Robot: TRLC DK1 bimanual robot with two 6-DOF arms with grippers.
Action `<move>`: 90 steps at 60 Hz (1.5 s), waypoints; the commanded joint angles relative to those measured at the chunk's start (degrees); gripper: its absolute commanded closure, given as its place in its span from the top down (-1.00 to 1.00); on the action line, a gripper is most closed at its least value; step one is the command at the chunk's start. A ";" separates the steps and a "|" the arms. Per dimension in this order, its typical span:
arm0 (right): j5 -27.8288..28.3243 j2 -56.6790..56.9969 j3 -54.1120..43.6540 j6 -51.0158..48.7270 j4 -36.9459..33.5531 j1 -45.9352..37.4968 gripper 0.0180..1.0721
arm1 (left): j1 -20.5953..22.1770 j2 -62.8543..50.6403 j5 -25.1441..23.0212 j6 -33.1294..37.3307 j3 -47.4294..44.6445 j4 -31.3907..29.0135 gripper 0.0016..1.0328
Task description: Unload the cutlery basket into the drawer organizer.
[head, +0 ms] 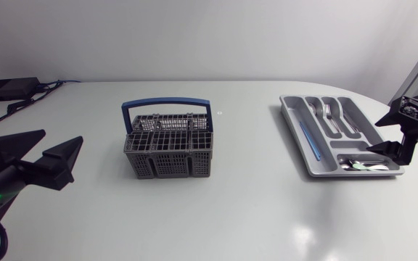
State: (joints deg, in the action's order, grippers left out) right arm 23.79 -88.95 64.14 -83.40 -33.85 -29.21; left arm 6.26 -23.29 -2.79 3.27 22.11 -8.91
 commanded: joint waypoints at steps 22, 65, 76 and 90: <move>-1.99 31.99 -26.26 37.25 22.42 3.72 0.93 | -3.81 13.74 1.69 -1.64 -13.48 5.42 0.92; -17.20 70.14 -48.76 53.78 27.78 15.85 0.93 | -6.26 23.29 2.79 -3.27 -22.11 8.91 0.92; -21.16 77.55 -52.82 57.49 28.03 19.81 0.93 | -6.26 23.29 2.79 -3.27 -22.11 8.91 0.92; -21.94 80.93 -56.18 65.19 29.76 22.60 0.93 | -6.26 23.29 2.79 -3.27 -22.11 8.91 0.92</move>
State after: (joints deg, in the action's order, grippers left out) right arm 2.63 -9.15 9.80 -22.13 -5.43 -7.53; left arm 0.43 -0.36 -0.08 1.08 1.32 -0.95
